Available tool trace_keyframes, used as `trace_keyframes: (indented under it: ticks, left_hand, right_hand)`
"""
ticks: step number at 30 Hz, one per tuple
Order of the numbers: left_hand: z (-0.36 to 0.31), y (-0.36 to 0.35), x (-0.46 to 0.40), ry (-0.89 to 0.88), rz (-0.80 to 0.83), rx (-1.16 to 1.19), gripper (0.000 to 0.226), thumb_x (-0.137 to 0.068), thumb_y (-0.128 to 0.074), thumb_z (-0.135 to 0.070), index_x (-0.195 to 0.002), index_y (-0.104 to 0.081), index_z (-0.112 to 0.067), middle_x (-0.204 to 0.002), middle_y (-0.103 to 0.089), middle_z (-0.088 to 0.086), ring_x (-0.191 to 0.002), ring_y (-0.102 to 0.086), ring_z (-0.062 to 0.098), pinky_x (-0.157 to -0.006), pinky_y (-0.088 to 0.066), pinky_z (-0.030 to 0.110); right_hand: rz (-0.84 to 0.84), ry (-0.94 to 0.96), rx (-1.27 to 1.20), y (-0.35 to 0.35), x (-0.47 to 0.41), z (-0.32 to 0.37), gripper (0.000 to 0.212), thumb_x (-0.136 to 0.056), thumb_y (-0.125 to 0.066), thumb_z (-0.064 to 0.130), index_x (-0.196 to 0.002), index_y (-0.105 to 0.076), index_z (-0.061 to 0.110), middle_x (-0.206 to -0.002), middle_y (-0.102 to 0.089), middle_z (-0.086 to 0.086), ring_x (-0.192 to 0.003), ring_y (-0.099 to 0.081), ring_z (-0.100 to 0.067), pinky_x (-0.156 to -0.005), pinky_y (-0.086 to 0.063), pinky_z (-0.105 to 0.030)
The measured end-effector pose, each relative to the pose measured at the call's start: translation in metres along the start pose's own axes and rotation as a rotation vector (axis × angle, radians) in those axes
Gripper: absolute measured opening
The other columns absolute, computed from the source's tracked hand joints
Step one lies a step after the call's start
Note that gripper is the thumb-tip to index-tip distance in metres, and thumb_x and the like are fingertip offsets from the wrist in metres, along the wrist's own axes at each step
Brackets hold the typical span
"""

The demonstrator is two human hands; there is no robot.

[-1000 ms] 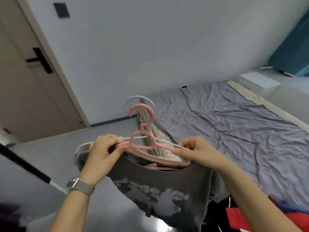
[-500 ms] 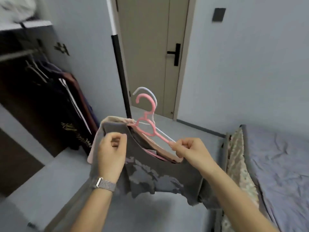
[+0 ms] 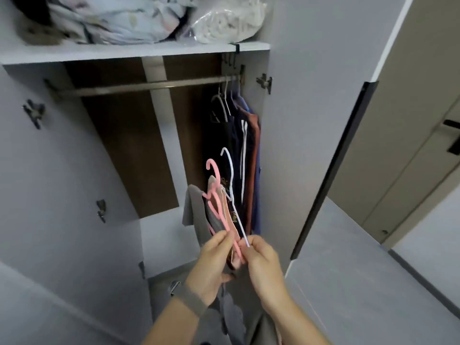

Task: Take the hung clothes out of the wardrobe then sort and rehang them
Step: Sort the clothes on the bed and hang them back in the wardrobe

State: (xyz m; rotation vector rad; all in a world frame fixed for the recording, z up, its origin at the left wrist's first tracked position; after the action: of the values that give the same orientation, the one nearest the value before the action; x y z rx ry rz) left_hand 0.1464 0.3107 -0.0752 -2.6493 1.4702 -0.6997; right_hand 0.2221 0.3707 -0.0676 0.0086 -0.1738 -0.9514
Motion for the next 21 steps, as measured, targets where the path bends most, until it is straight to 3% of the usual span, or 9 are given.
trace_keyframes:
  ticks: [4, 6, 9, 13, 17, 21]
  left_hand:
    - [-0.025, 0.063, -0.052, -0.039, -0.155, 0.008, 0.029, -0.099, -0.041, -0.029, -0.077, -0.056, -0.016, -0.071, -0.055, 0.006, -0.063, -0.054, 0.015, -0.062, -0.042, 0.028]
    - [-0.041, 0.099, -0.081, -0.065, -0.250, 0.011, 0.030, -0.099, -0.039, -0.028, -0.075, -0.053, -0.014, -0.069, -0.052, 0.005, -0.057, -0.051, 0.012, -0.056, -0.039, 0.025]
    - [-0.070, 0.142, -0.120, -0.084, -0.281, 0.094, 0.029, -0.100, -0.037, -0.023, -0.075, -0.048, -0.012, -0.055, -0.043, -0.002, -0.049, -0.041, 0.011, -0.053, -0.034, 0.022]
    - [-0.116, 0.195, -0.160, -0.146, -0.368, 0.033, 0.020, -0.095, -0.048, -0.017, -0.086, -0.061, -0.005, -0.054, -0.046, -0.003, -0.060, -0.042, 0.014, -0.061, -0.035, 0.025]
    - [-0.153, 0.243, -0.183, -0.159, -0.486, -0.140, 0.021, -0.097, -0.046, -0.020, -0.094, -0.066, -0.012, -0.062, -0.048, 0.000, -0.067, -0.048, 0.015, -0.069, -0.040, 0.025]
    - [-0.183, 0.281, -0.210, -0.218, -0.595, -0.135, 0.025, -0.099, -0.040, -0.017, -0.093, -0.063, -0.008, -0.052, -0.042, -0.003, -0.054, -0.041, 0.011, -0.058, -0.038, 0.025]
  right_hand:
    - [0.044, -0.007, 0.029, -0.038, -0.066, -0.001, 0.023, -0.094, -0.048, 0.006, -0.075, -0.058, 0.014, -0.065, -0.066, 0.001, -0.063, -0.058, -0.010, -0.067, -0.045, -0.030]
    - [0.033, 0.023, 0.073, -0.049, -0.104, 0.003, 0.022, -0.097, -0.047, 0.007, -0.078, -0.058, 0.010, -0.066, -0.067, 0.004, -0.061, -0.058, -0.006, -0.069, -0.046, -0.031]
    - [0.039, 0.075, 0.151, -0.068, -0.155, 0.017, 0.024, -0.097, -0.048, 0.010, -0.077, -0.060, 0.007, -0.065, -0.067, 0.008, -0.058, -0.057, 0.001, -0.067, -0.045, -0.022]
    - [0.060, 0.139, 0.231, -0.101, -0.213, 0.040, 0.027, -0.097, -0.049, 0.012, -0.075, -0.064, 0.008, -0.067, -0.068, 0.011, -0.060, -0.057, 0.002, -0.060, -0.040, -0.013]
    - [0.092, 0.220, 0.257, -0.137, -0.263, 0.058, 0.027, -0.097, -0.051, 0.017, -0.073, -0.065, 0.014, -0.049, -0.055, 0.017, -0.048, -0.050, 0.001, -0.051, -0.033, -0.011]
    - [0.126, 0.262, 0.269, -0.175, -0.325, 0.070, 0.024, -0.096, -0.053, 0.021, -0.076, -0.066, 0.019, -0.051, -0.057, 0.014, -0.048, -0.053, -0.002, -0.048, -0.034, -0.011]
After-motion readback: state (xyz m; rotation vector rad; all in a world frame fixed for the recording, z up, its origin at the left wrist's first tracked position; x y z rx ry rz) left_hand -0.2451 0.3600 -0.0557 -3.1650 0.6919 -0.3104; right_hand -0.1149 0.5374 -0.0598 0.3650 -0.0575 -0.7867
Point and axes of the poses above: each hand's wrist, its own x-axis away from the middle knuckle, its own y-axis out of the back of the hand, z = x × y, the point moved 10 cm from there along -x, towards the middle knuckle
